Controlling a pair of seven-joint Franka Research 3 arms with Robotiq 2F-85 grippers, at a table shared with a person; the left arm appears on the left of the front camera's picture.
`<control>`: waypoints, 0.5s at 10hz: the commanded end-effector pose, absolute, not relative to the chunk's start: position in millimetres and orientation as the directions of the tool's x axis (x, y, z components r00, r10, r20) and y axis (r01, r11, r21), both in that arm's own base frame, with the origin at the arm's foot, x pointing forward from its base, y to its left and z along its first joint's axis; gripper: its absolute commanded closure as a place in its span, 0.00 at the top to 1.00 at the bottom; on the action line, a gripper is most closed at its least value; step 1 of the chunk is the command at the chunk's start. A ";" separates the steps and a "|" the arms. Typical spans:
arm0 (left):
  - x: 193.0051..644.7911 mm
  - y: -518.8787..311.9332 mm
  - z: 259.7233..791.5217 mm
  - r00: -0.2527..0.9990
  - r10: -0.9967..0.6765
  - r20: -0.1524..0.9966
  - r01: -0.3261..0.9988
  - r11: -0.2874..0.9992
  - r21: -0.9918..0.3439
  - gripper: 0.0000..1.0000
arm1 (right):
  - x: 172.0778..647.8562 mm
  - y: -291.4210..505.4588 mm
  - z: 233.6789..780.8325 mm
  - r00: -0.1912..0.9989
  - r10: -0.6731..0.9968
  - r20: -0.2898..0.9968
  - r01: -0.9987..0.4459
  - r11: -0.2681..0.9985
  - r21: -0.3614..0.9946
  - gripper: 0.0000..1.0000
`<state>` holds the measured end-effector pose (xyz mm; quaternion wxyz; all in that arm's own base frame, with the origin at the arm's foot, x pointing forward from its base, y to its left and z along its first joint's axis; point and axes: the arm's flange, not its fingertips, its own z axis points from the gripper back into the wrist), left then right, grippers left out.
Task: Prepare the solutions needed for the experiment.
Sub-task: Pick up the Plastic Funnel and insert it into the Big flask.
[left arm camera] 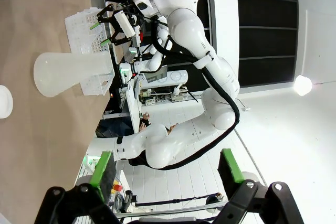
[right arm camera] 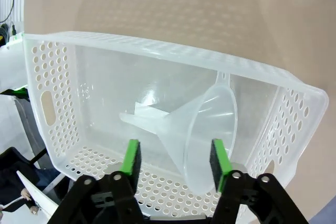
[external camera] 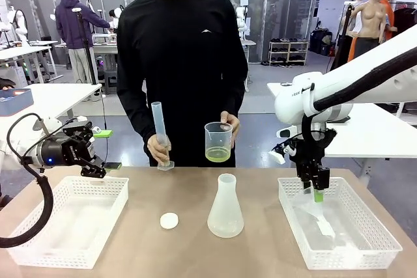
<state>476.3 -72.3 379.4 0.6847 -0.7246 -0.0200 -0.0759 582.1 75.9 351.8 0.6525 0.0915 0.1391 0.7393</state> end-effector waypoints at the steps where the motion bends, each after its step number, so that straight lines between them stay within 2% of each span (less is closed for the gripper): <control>1: 475.5 -72.5 381.4 0.989 -0.070 0.133 0.128 -0.069 -0.989 1.00 | 592.0 73.3 355.8 -0.163 0.986 -0.041 -0.930 -0.140 0.340 0.44; 5: 475.5 -72.5 381.4 0.989 -0.070 0.133 0.128 -0.069 -0.989 1.00 | 600.3 70.3 355.9 -0.219 0.975 -0.021 -0.901 -0.194 0.389 0.04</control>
